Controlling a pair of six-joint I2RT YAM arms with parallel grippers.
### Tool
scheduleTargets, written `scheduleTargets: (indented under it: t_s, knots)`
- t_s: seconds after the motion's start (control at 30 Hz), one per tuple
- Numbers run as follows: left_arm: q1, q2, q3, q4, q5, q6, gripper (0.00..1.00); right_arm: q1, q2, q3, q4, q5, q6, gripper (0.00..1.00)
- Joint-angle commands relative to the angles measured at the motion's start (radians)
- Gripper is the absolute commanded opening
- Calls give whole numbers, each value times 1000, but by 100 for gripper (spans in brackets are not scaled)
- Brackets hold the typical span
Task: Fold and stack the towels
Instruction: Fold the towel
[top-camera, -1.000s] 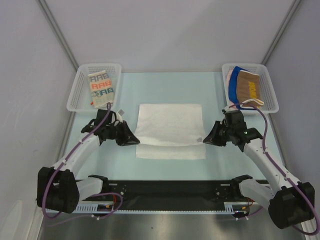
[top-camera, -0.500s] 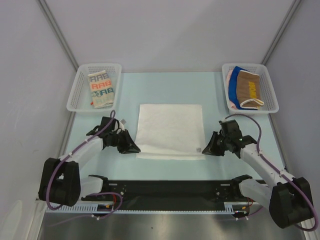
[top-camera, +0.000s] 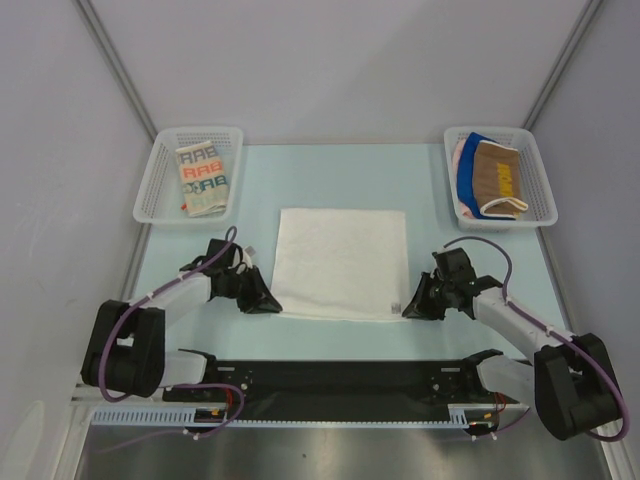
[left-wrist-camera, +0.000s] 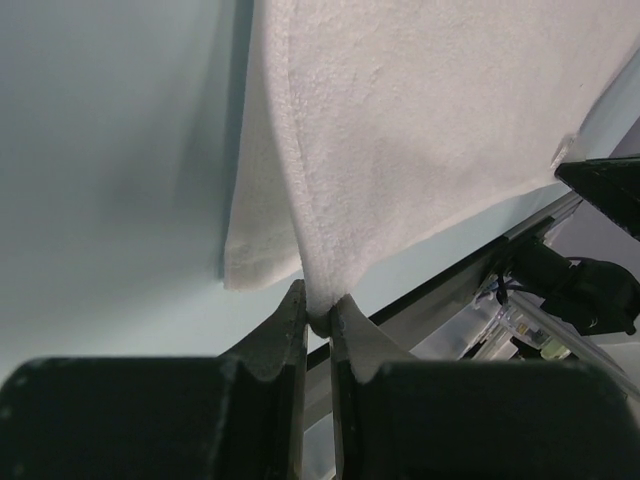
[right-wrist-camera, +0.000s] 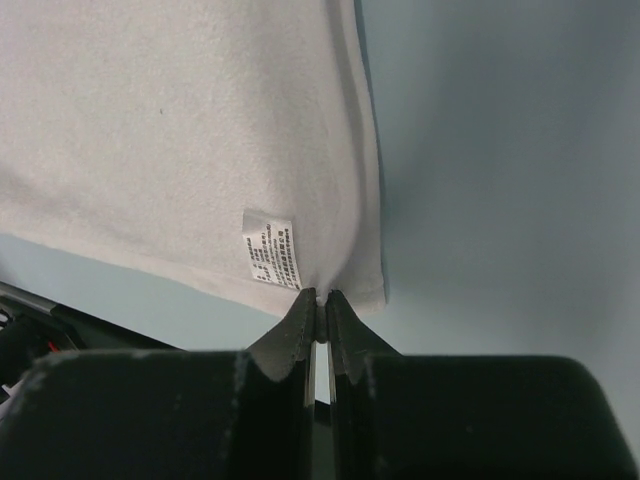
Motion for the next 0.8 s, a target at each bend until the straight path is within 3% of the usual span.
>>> scheduleTargets:
  t_s: [0.0, 0.33, 0.77]
  knots:
    - [-8, 16, -5, 39, -1, -9, 2, 6, 17, -9, 42, 4, 0, 0]
    - [-9, 7, 37, 8, 0, -6, 0, 4, 12, 21, 16, 6, -6, 0]
    - [-9, -121, 215, -168, -20, 17, 0, -19, -95, 258, -179, 21, -46, 0]
